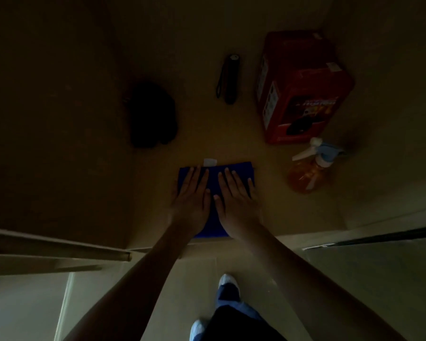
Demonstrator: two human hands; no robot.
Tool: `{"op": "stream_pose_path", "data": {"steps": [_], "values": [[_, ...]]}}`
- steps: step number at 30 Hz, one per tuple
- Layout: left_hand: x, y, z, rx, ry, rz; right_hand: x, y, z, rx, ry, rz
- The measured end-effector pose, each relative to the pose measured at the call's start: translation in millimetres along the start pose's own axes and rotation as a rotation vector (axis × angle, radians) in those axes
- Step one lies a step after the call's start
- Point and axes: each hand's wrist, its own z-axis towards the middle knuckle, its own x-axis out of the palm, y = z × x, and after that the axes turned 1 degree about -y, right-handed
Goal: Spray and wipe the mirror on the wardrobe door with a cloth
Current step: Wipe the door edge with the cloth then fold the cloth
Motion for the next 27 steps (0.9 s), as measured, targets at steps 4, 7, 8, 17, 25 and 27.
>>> {"op": "stream_pose_path", "data": {"steps": [4, 7, 8, 17, 25, 27], "values": [[-1, -4, -13, -0.031, -0.006, 0.043, -2, 1, -9, -0.041, -0.037, -0.026], [-7, -7, -13, -0.032, 0.029, 0.127, -6, 0, -7, -0.049, 0.054, -0.017], [-8, -8, -16, -0.025, 0.012, 0.152, -7, 0, -8, -0.033, 0.059, -0.008], [-8, -6, -30, -0.033, 0.036, 0.044, -1, 7, -11, 0.100, 0.040, 0.051], [-22, 34, -22, -0.028, 0.078, 0.158, 5, 44, 7, 0.063, 0.021, -0.010], [-29, 47, -17, -0.021, 0.100, 0.210, 6, 56, 17, 0.042, 0.026, -0.049]]}}
